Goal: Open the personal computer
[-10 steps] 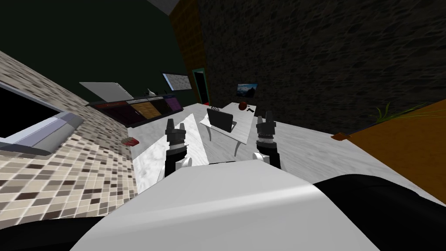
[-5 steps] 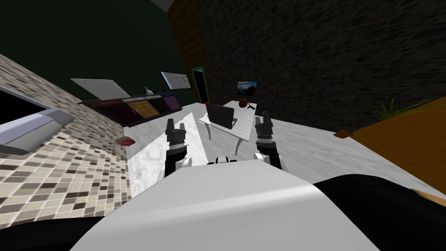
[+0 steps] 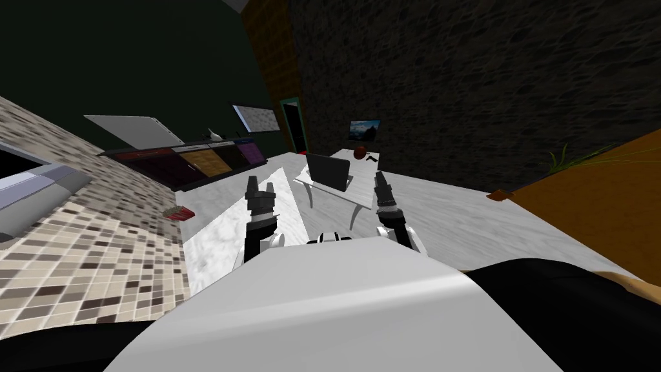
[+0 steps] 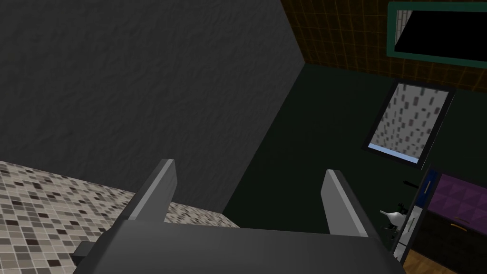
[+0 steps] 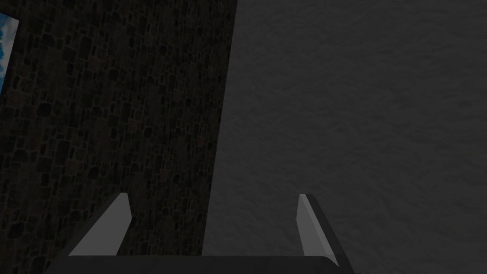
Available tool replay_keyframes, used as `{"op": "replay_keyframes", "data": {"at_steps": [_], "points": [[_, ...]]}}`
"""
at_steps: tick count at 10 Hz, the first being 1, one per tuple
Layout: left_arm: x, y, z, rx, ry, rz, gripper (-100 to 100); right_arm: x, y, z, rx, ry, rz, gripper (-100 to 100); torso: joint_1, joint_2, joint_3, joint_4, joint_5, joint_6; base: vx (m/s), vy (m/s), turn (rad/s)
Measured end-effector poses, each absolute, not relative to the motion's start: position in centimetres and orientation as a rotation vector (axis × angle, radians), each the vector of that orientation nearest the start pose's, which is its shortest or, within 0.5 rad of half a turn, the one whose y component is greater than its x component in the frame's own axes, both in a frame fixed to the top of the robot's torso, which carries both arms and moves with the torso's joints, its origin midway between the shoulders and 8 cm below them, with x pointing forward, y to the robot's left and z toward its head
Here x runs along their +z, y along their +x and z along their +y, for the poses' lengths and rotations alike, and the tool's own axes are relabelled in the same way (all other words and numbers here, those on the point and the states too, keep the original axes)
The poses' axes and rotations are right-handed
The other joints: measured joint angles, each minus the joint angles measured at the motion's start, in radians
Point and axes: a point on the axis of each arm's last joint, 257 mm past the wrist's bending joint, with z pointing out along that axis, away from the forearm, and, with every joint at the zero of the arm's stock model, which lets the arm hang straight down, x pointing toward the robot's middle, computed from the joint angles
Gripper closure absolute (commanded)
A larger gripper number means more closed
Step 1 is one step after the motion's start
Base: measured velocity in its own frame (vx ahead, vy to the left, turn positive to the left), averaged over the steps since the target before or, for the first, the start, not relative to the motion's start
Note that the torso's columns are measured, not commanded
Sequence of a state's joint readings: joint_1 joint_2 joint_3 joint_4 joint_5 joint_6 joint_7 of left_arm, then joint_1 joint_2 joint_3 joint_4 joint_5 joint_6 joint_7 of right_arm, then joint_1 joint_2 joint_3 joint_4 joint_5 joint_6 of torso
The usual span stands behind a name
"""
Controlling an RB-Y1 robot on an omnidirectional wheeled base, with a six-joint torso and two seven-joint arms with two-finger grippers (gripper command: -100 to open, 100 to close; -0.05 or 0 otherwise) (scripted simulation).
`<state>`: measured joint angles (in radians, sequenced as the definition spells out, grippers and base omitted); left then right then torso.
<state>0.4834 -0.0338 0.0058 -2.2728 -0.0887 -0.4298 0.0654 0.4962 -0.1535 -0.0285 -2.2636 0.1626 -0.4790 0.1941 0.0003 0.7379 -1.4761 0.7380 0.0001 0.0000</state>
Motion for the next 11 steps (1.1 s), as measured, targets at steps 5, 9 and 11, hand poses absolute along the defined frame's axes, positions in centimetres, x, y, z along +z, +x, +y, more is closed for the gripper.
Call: {"op": "replay_keyframes", "data": {"at_steps": [5,9,11], "points": [[1.3,35.9,27.6,-1.289,-0.705,0.659,0,-3.1,37.2,-25.0,0.773,0.225,0.996,-100,0.001,-0.001,0.0,0.0,0.0,0.0,0.034,0.08,-0.066],[1.3,35.9,27.6,-1.289,-0.705,0.659,0,-5.8,38.4,-25.3,0.617,0.111,1.068,-100,-0.001,0.001,0.001,0.0,0.0,0.0,0.034,0.083,-0.07],[1.3,35.9,27.6,-1.289,-0.705,0.659,0,-7.6,38.7,-25.5,0.524,0.038,1.11,-100,0.001,0.0,0.0,0.0,0.0,0.0,0.037,0.099,-0.086]]}}
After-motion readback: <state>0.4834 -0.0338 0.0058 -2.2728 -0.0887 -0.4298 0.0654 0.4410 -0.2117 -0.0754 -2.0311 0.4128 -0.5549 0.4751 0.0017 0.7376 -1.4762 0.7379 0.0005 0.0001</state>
